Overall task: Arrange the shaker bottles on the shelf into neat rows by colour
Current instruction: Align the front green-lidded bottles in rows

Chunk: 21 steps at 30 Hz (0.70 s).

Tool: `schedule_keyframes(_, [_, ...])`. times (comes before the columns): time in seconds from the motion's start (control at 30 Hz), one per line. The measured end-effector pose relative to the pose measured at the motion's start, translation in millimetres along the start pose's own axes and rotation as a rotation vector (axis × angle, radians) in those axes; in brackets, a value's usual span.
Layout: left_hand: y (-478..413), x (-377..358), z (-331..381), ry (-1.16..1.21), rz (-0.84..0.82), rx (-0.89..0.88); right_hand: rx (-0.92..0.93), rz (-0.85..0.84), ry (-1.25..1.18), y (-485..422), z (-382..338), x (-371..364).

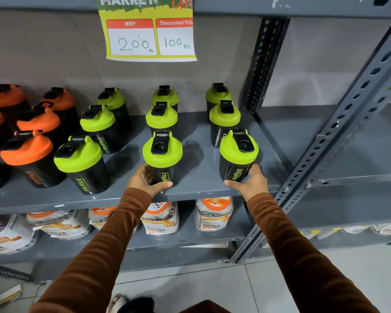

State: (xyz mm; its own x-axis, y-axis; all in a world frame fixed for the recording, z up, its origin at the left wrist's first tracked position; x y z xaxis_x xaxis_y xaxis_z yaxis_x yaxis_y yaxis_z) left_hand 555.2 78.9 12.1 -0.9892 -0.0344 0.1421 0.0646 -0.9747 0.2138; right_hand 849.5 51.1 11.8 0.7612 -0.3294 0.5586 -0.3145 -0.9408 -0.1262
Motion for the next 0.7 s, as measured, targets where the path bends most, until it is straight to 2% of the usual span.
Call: schedule_keyframes(0.7, [-5.1,4.1,-8.7,-0.030,0.006,0.028,0.005,0.003,-0.005,-0.7,1.8,-0.8])
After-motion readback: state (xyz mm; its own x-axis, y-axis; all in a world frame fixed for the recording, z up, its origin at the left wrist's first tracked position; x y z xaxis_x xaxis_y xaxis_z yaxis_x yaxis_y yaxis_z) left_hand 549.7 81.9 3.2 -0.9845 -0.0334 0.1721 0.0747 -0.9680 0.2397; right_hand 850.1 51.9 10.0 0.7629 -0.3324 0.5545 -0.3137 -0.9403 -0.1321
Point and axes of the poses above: each hand's wrist, its own y-axis away from the middle knuckle, its own x-axis out of the back of the hand, z = x × y, the point moved 9 cm from there along -y, towards the middle knuckle, and after that the axes turned 9 degrees about x, right-handed, at the moved point
